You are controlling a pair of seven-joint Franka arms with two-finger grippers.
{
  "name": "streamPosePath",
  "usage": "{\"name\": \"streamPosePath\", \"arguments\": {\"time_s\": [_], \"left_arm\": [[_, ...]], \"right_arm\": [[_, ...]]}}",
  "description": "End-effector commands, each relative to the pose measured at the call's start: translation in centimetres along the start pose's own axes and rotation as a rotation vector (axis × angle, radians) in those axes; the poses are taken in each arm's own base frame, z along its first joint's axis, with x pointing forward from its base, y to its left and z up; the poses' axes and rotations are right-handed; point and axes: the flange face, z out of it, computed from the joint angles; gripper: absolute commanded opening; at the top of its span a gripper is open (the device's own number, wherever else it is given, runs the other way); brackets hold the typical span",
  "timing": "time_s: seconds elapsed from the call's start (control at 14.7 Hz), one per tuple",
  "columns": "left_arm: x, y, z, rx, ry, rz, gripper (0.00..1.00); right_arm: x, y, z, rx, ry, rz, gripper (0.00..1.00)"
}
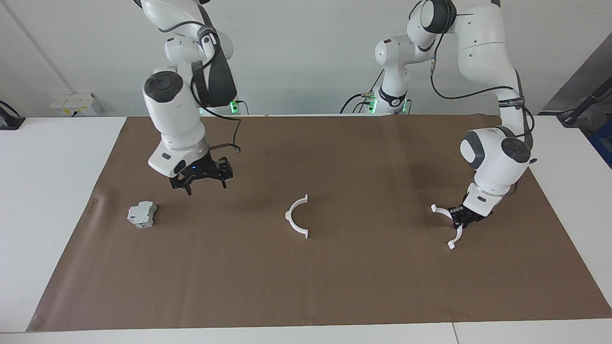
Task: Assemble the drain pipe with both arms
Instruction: 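Carry the clamp half toward center while the right gripper withdraws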
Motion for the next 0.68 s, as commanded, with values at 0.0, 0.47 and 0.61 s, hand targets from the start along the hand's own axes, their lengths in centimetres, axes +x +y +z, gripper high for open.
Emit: {"name": "streamPosePath", "arguments": {"time_s": [0.0, 0.47, 0.61], "left_arm": [[1.3, 3.6, -2.1, 0.010, -0.004, 0.062, 0.00], [-0.3, 19.3, -5.9, -0.016, -0.028, 0.011, 0.00], [-1.0, 22.4, -6.3, -0.022, -0.024, -0.004, 0.00]], "right_arm": [[-2.0, 2.6, -3.6, 0.015, 0.019, 0.007, 0.99], [-6.2, 6.3, -9.3, 0.005, 0.009, 0.085, 0.99], [-6.6, 7.1, -8.8, 0.013, -0.006, 0.092, 1.00]]}}
